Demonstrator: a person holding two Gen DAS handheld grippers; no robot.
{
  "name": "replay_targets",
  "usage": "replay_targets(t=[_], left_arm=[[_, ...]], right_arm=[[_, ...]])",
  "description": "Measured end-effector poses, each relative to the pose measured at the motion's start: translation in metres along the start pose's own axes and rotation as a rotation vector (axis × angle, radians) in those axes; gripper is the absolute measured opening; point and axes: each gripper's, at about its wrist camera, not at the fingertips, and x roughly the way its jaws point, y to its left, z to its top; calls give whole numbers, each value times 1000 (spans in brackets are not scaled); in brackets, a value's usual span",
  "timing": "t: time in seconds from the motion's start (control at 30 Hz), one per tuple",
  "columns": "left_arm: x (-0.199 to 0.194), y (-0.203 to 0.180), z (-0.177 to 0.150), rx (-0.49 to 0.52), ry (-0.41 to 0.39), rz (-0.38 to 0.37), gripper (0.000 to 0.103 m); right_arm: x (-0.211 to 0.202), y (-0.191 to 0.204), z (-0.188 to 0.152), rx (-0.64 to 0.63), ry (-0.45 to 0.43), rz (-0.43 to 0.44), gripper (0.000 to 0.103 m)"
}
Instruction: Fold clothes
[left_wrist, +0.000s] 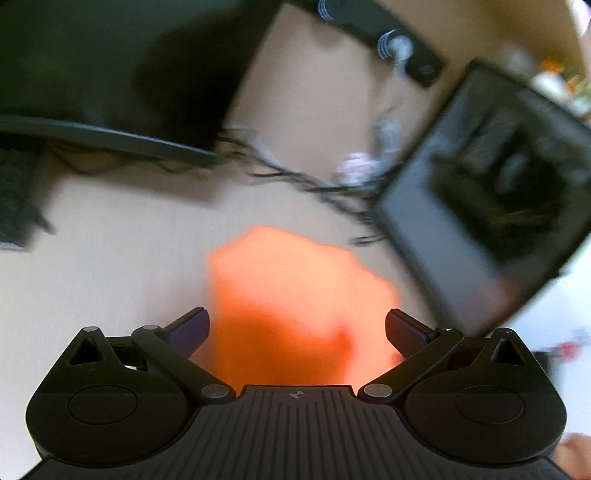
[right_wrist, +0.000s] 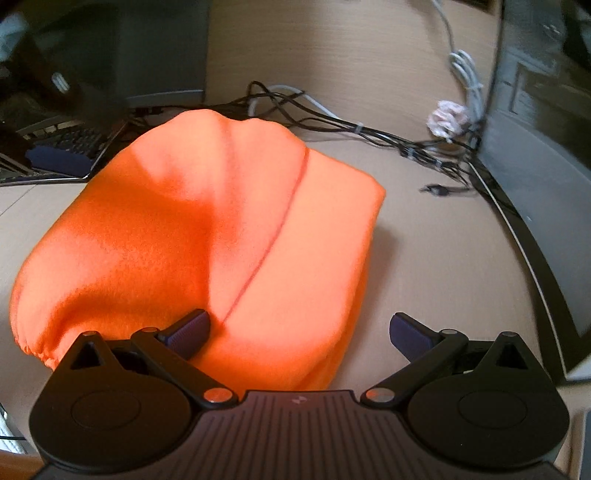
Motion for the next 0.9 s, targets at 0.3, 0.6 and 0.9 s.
replay_targets(t=[0.3, 0.6, 0.9], left_arm=[[24, 14, -9, -91, 25, -97, 103], [23, 17, -14, -50, 25, -49, 103], [22, 22, -13, -54, 35, -56, 103]], right_arm=[[1, 4, 2, 6, -20, 37, 103], [-44, -12, 20, -79, -289, -108, 80], [-13, -26, 44, -44, -211, 38, 8]])
